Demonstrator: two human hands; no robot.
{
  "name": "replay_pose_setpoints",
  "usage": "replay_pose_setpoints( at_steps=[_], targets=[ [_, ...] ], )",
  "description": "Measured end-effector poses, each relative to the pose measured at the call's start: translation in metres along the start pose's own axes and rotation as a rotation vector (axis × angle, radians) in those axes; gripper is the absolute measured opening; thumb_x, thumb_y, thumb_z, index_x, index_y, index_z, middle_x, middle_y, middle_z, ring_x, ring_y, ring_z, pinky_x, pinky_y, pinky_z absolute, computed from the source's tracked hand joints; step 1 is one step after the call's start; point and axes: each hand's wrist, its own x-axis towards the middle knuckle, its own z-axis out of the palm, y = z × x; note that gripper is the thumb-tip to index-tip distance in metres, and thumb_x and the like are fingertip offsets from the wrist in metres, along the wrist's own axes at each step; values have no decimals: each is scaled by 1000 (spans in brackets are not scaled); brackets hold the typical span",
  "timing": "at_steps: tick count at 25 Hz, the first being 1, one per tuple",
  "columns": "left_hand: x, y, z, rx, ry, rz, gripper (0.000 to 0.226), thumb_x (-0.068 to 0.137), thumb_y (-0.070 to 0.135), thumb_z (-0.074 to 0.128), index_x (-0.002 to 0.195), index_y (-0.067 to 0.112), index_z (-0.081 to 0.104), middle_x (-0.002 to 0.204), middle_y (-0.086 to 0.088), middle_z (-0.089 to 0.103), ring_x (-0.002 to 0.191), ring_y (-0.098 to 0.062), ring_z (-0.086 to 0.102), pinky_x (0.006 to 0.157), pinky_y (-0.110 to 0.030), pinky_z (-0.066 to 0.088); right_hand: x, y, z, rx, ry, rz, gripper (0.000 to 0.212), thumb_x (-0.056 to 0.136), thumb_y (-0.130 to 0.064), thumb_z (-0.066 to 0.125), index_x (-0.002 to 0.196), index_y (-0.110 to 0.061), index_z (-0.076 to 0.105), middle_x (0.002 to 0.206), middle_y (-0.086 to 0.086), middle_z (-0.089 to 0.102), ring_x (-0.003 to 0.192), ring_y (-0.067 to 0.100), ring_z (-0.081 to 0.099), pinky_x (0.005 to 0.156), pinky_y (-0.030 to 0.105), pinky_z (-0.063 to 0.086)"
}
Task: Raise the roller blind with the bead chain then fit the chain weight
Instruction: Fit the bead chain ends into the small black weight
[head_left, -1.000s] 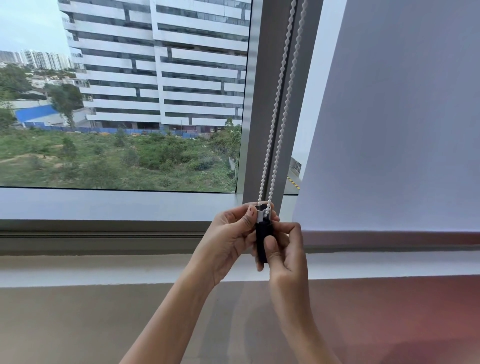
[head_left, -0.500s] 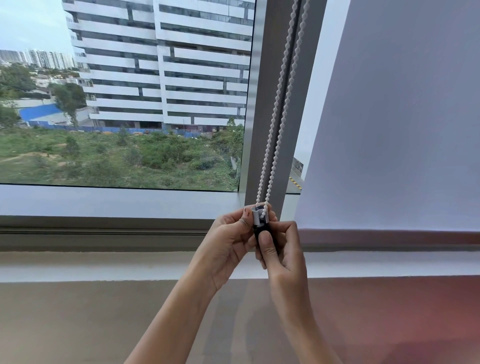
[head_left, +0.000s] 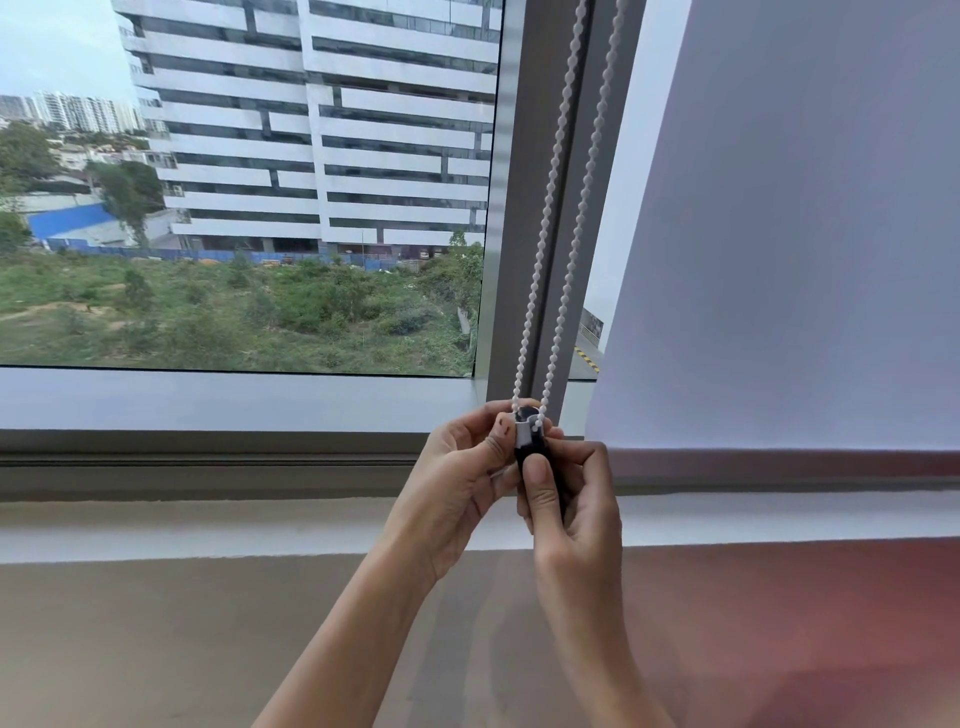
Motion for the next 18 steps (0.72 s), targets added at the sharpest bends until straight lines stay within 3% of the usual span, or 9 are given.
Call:
replay_pose_setpoints(
  at_steps=[5, 8, 11, 14, 18],
  targets=[
    [-2, 0, 3, -53, 8, -33, 24, 85, 18, 52, 95, 7, 70, 86, -7, 73, 74, -20, 67, 54, -26, 53, 1, -1, -1, -9, -20, 12, 6, 91, -30, 52, 95, -26, 56, 78, -13, 66, 71, 5, 60, 68, 20, 45],
    [-4, -1, 7, -69, 21, -64, 24, 82, 19, 54, 87, 10, 75, 85, -5, 72, 71, -20, 47, 48, -24, 49, 0, 1, 1, -7, -22, 28, 10, 91, -29, 53, 96, -22, 56, 83, -10, 69, 75, 6, 63, 71, 28, 47],
    [-4, -4, 7, -78, 33, -45, 22, 82, 17, 54, 91, 8, 73, 85, -6, 72, 82, -25, 42, 52, -24, 49, -2, 2, 1, 6, 5, 35, 7, 91, -31, 54, 95, -26, 56, 92, -6, 72, 87, 12, 67, 79, 39, 52],
    [-4, -5, 5, -83, 34, -19, 21, 83, 17, 55, 93, 7, 71, 86, -8, 73, 89, -26, 63, 65, -25, 54, -5, 1, 2, -13, 43, 8, 8, 90, -34, 55, 95, -27, 56, 98, -5, 72, 94, 16, 68, 84, 44, 54],
    [-5, -9, 9, -110, 54, 10, 25, 80, 17, 56, 98, 3, 66, 88, -14, 73, 86, -22, 72, 78, -30, 57, -7, -3, 4, -38, 114, -50, 14, 87, -35, 60, 93, -26, 53, 99, -15, 72, 96, 6, 69, 81, 16, 50]
  ],
)
